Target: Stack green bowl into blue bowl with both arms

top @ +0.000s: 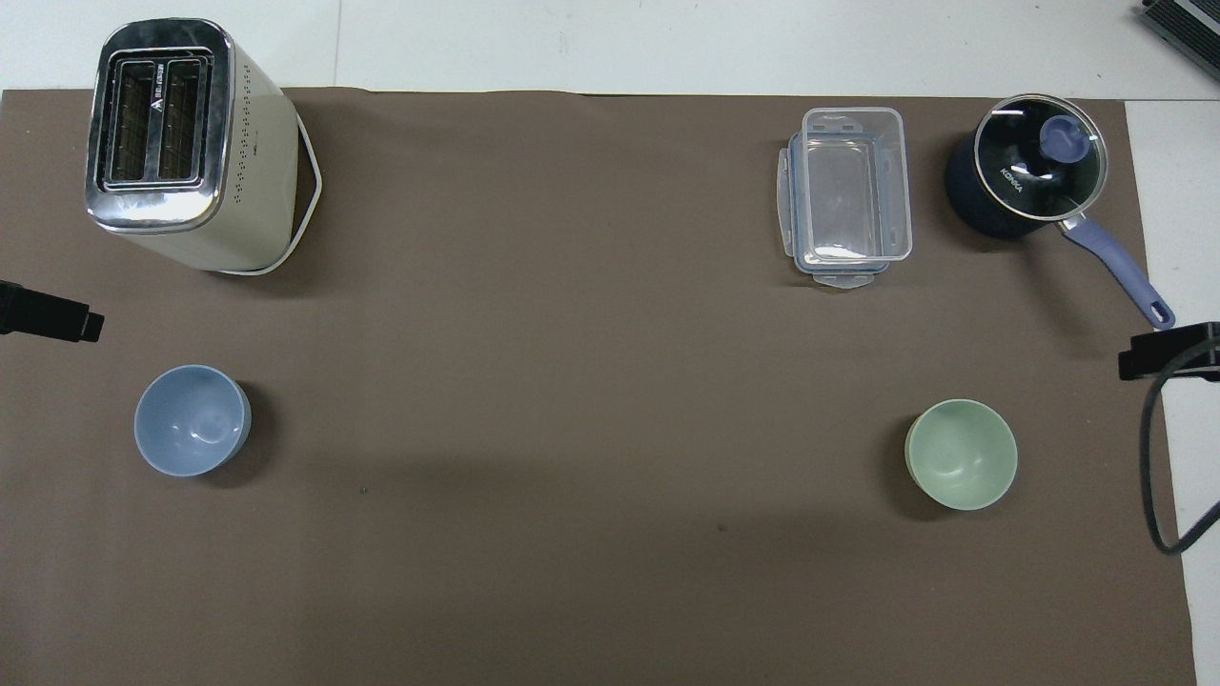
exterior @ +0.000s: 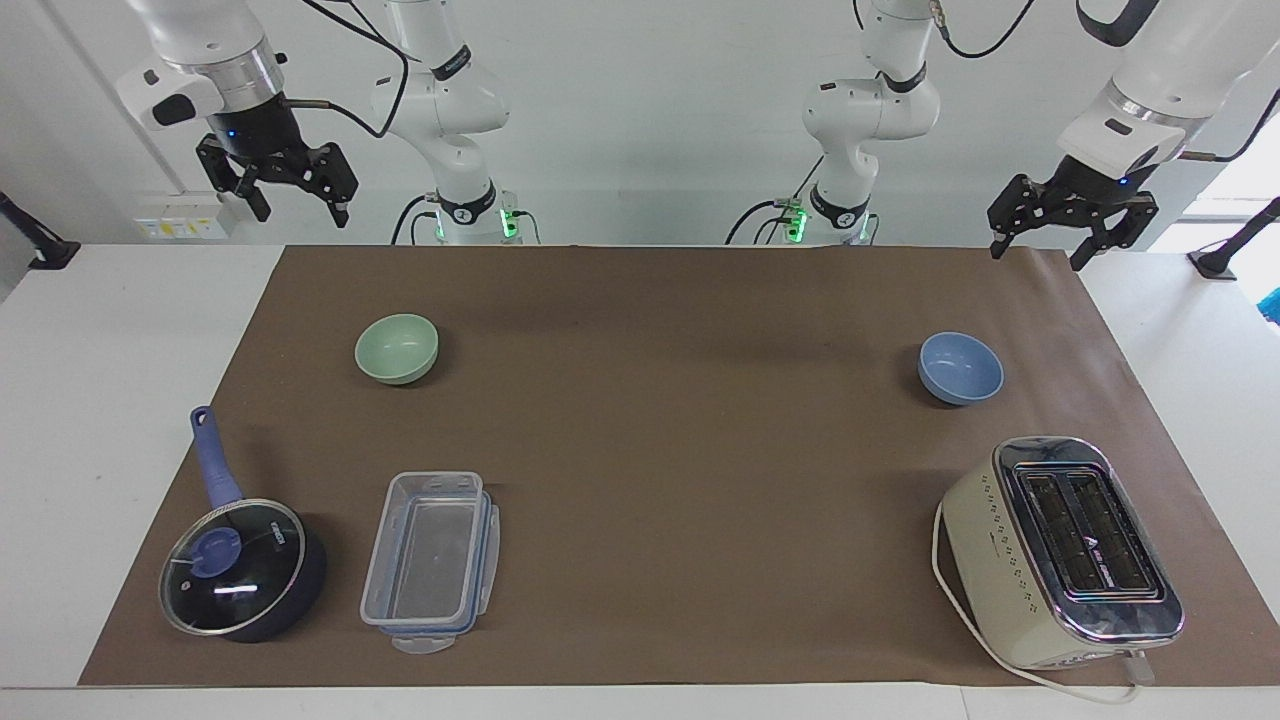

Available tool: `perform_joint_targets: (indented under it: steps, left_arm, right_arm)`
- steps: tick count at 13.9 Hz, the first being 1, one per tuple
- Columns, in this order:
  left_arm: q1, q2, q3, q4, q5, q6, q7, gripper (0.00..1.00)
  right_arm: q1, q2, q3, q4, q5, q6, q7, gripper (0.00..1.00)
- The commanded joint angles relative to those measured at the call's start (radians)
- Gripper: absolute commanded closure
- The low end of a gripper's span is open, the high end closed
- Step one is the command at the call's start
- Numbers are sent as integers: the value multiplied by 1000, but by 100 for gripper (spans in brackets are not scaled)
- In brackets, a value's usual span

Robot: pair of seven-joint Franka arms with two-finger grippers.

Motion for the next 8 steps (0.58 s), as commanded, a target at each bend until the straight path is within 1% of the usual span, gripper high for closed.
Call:
perform_joint_targets:
  steps: [1,8]
  left_arm:
    - [13,-9,-10,6,10,-27,3,0]
    - [7,-7,-10,6,12,-21,-4,0]
  right_arm:
    - [-8,-26,6,-32,-5,14,-17,0]
    - [-8,-28,6,-32,-5,12,-17,0]
